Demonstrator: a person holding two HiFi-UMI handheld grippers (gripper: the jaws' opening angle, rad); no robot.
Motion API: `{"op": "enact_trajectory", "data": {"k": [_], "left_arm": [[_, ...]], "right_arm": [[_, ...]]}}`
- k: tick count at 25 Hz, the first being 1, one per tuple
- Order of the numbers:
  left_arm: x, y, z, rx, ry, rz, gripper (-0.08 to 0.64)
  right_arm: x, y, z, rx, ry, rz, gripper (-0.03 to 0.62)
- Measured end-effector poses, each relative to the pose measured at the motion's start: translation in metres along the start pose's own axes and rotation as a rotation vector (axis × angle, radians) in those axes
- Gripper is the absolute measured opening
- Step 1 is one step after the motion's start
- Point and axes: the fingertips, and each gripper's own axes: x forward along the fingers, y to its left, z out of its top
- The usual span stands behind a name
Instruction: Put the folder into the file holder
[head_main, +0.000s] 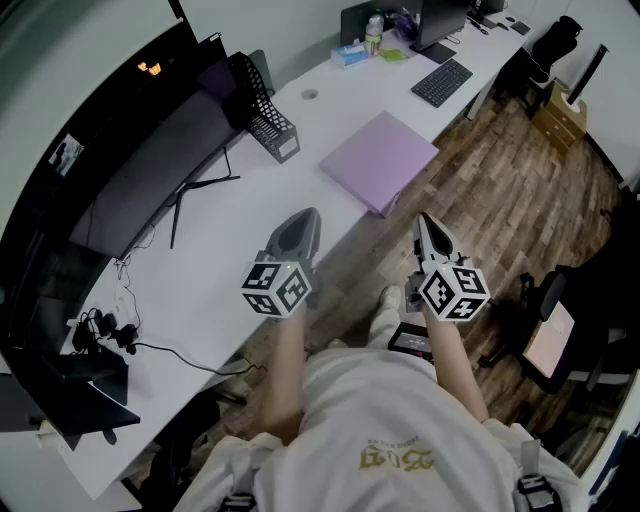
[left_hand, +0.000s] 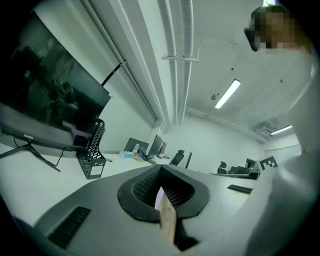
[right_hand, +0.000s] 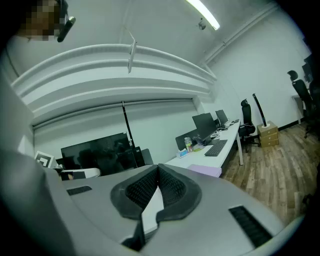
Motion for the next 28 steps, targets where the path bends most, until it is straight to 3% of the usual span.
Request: {"op": "enact_trajectory", "data": {"k": [10,13,14,16,17,18,23,28], "left_arm": [[0.007,0.004,-0.003,-0.025,0.002,-0.002,0.017],[0.014,0.003,-0.007,-0.008,0.025,-0.002,0.017],[0.016,0.002,-0.008,0.002,0.032,-0.004,0.019],[0.023,0.001,-0.01,0.031,0.05,-0.013,0.07],[0.027,0.0,-0.011,0.047,0.064,-0.021,0.111],[0.032,-0.001,-0.012,0.061,0.078,-0.032,0.149],[0.06,-0.007,-0.023,0.085,0.119,-0.085,0.187],[0.09,-0.01,-0.044,0.11,0.198,-0.094,0.221]], "right_arm": [[0.005,-0.01,-0.006,0.105,-0.01,0.013,0.012],[0.007,-0.011,-0.003,0.197,-0.048,0.061,0.012],[0.007,-0.013,-0.002,0.238,-0.057,0.079,0.03],[0.009,-0.018,-0.005,0.31,-0.052,0.101,0.166],[0.01,-0.022,-0.008,0.335,-0.042,0.101,0.186],[0.011,-0.027,-0.011,0.355,-0.029,0.096,0.19],[0.012,-0.052,-0.021,0.416,-0.008,0.077,0.235],[0.021,-0.082,-0.02,0.447,-0.032,0.053,0.238]]}}
